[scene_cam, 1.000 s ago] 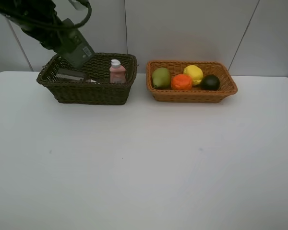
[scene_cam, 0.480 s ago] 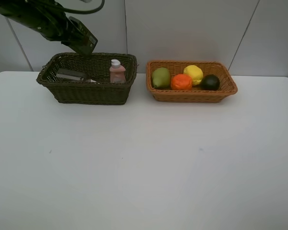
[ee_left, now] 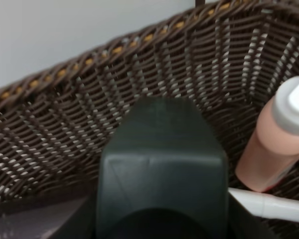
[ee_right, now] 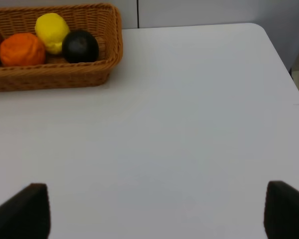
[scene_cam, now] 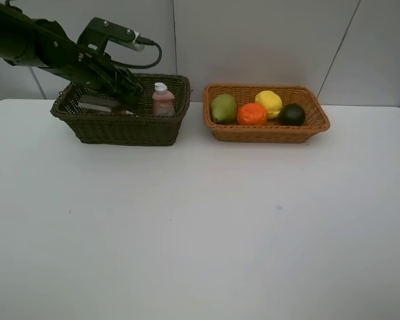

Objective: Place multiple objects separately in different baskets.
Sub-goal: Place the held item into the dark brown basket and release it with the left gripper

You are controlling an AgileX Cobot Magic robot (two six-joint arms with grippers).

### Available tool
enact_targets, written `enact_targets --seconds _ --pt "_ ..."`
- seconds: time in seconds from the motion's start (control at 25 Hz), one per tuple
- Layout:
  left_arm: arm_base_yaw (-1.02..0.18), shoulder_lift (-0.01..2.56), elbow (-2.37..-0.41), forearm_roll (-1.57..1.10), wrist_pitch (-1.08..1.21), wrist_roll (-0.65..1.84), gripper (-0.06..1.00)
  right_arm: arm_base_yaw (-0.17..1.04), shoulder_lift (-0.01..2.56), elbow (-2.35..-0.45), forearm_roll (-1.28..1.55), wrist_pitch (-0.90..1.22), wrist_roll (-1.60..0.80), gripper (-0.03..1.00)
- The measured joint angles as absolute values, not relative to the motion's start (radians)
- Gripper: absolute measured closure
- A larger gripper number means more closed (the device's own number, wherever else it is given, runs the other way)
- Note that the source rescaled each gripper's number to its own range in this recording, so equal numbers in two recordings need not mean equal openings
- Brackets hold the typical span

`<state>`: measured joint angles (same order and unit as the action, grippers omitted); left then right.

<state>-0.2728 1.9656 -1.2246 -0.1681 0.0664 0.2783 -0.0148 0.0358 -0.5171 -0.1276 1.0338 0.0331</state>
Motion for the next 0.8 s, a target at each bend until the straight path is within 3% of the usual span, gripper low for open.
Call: enact_targets --seconds 0.72,0.8 --pt "-0.273 2.057 -1.225 -0.220 -0.012 0.265 0.42 -0.015 0.036 -0.517 -0.128 1.034 0.033 0.09" --pt "-0.273 2.057 -1.225 -0.231 -0.020 0.245 0.31 -0.015 0.036 -0.517 -0.128 1.034 0.033 0.09"
